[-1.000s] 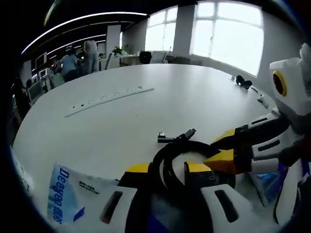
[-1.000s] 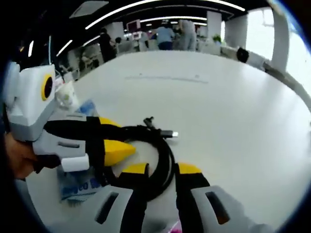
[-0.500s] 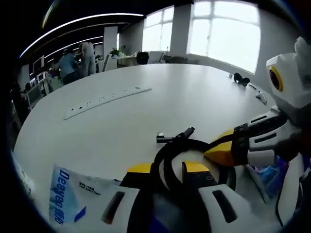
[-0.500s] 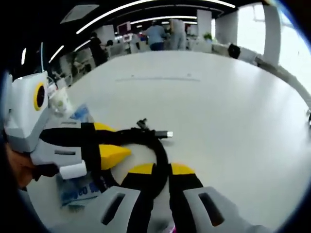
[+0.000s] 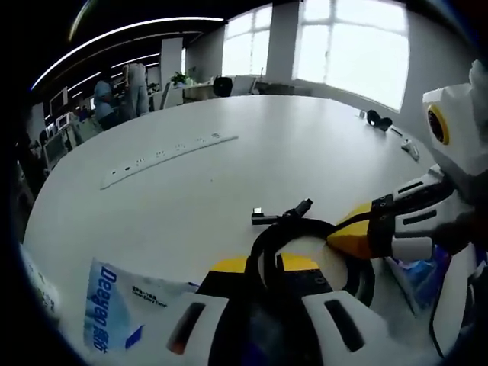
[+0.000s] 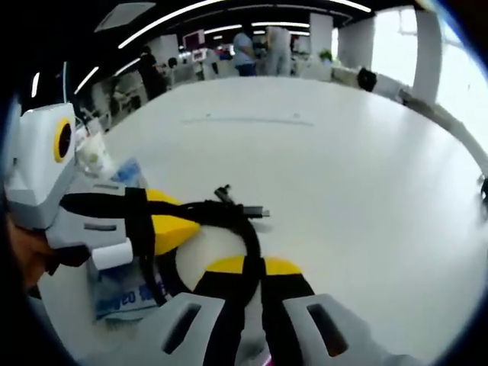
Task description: Arrange the tabletop items into an orderly group along one side of the table until the central work area is clear of visible clutter.
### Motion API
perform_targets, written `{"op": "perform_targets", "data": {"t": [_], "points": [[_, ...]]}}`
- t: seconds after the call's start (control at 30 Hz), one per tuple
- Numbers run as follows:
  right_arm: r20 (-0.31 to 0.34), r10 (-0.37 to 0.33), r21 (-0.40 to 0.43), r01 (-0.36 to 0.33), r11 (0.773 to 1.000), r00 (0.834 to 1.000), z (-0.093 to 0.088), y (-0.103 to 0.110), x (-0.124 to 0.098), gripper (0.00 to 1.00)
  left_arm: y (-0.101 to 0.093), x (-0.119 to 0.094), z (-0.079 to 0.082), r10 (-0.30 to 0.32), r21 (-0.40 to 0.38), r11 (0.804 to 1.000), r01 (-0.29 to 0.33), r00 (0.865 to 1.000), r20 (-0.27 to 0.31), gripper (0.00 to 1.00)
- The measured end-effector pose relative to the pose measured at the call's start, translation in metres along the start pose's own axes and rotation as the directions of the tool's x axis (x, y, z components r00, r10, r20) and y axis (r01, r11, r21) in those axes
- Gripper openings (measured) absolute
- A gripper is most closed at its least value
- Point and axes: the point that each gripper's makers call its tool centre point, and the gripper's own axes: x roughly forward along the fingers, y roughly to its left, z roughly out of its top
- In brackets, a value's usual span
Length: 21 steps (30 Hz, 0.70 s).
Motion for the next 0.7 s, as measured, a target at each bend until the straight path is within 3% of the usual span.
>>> {"op": "perform_targets", "data": {"t": [0.37,0.7], "points": [[-0.01,0.005,0.062,-0.005,0.998,1.0,-0.002,0.001,-0.006,0.01,-0.001,-0.007,0.005,-0.012,-0.013,1.0,0.012,1.0,-0.005,0.08],[0.015,-0.004,0.061,0.003,0.998,1.0,0.019,0.0,-0.018,0.01,0.001,-0.015,0.024,-0.025,0.0,1.0,0.025,0.999,0.029,0.06]]}}
